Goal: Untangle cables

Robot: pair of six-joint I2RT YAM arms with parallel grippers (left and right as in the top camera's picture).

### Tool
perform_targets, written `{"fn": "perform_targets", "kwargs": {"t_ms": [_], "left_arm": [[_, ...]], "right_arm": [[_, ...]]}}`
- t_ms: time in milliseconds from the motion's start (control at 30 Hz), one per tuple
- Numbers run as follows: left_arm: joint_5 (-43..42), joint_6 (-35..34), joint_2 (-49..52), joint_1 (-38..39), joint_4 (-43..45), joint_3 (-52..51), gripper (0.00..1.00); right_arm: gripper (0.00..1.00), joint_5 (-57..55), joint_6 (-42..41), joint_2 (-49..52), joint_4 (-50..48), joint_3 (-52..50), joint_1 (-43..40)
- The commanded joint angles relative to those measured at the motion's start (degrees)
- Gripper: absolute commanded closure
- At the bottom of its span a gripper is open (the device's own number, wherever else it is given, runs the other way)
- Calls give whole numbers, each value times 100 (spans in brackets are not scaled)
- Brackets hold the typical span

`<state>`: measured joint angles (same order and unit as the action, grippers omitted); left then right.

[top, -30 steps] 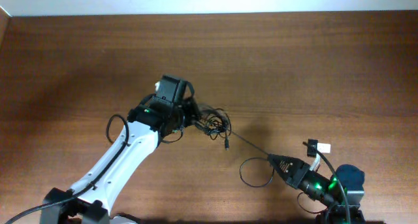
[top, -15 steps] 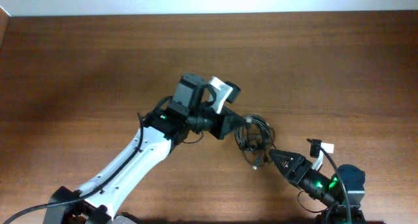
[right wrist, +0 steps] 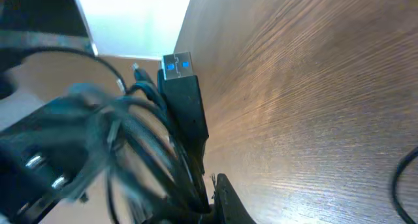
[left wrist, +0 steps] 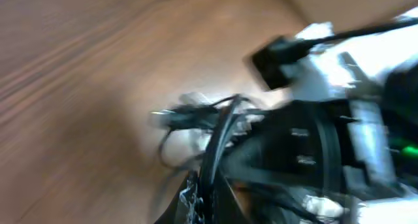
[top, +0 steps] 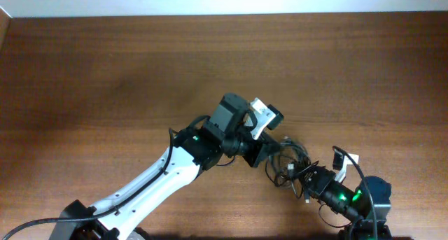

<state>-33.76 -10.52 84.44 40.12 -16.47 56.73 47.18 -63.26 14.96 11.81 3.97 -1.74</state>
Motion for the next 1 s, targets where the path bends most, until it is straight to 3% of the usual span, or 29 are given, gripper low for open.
{"fn": "perform_targets", "kwargs": {"t_ms": [0,100,200,233,267,300,400,500,567,667,733,800,833,867,967], "left_arm": [[2527,-957,-98,-52,-420,52,100],[3884,-2120,-94,-52,-955,52,91],[4153,-2339,-94,-52,-1069,52,83],[4041,-2341,-94,-52,-1062,52,58],[3713,-2339,-94,-55,-1058,52,14],[3178,-2334,-94,-52,-1056,52,1],[1836,-2391,-94,-55,-925,52,1],[501,-3040,-94,-50,-308,52,1],[452,-3978,-44,-9,-269,48,1],[505,-4153,240,264,-201,48,1],[509,-4269,507,343,-203,48,8],[553,-4623,901,361,-199,48,70],[610,-4850,1187,361,-24,48,93],[612,-4861,1266,343,125,48,99],[610,-4859,1325,4,614,48,100]], "right_arm": [[96,673,686,-26,35,-2,-17],[96,890,693,-28,-608,-2,-17],[96,822,693,-28,-1097,-2,-17],[96,680,693,-28,-1019,-2,-17],[96,452,688,-28,-802,-2,-17],[96,188,570,-26,-549,-2,-17],[96,-984,-216,-26,-63,-2,-17],[96,-1126,-520,-26,-63,-2,-15],[96,-1016,-518,-26,-59,-2,-15],[96,-946,-592,-26,-61,-2,-17],[92,-782,-820,-26,-66,-2,-17],[92,-748,-817,-26,-63,-2,-17],[93,-643,-817,-26,-63,-2,-17],[93,-555,-817,-26,-63,-2,-17],[94,15,-649,-28,-61,-2,-15]]}}
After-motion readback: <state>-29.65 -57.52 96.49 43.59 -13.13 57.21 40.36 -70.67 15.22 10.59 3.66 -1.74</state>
